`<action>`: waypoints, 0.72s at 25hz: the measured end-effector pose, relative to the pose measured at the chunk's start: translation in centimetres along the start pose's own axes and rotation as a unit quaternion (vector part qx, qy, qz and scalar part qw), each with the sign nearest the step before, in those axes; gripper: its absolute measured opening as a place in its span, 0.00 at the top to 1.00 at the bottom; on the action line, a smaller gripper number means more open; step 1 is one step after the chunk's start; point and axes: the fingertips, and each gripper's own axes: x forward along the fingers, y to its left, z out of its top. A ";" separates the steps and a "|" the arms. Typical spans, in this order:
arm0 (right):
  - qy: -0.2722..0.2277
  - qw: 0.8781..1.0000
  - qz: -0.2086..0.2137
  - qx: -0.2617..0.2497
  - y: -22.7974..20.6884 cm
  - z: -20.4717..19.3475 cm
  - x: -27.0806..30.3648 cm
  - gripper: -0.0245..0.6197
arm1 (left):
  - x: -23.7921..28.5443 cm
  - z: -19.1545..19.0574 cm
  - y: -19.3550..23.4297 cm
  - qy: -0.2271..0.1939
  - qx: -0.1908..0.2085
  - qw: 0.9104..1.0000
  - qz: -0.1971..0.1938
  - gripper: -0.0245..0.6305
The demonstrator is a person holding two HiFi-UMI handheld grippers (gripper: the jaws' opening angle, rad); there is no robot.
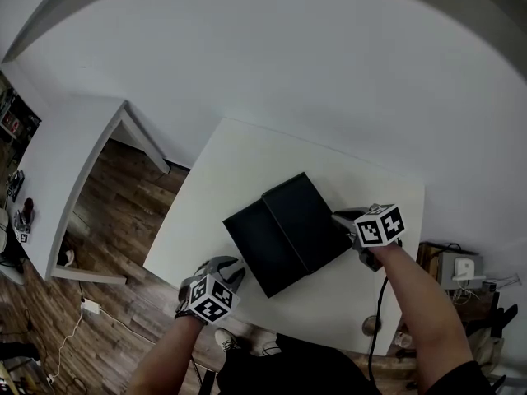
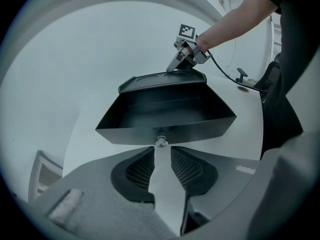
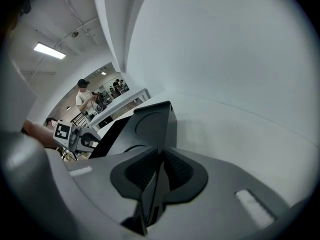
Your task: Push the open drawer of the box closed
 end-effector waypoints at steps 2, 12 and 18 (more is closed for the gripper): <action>-0.002 1.000 0.000 0.000 0.0 0.0 -0.1 0.89 | 0.3 0.3 0.0 -0.001 0.002 1.000 -0.001 0.80; -0.003 1.000 0.003 -0.005 0.1 -0.1 0.1 0.89 | 0.7 0.9 0.0 -0.004 0.007 1.000 0.001 0.84; -0.004 1.000 0.002 -0.007 0.1 0.0 0.1 0.89 | 0.6 0.8 0.2 -0.005 -0.003 1.000 -0.001 0.84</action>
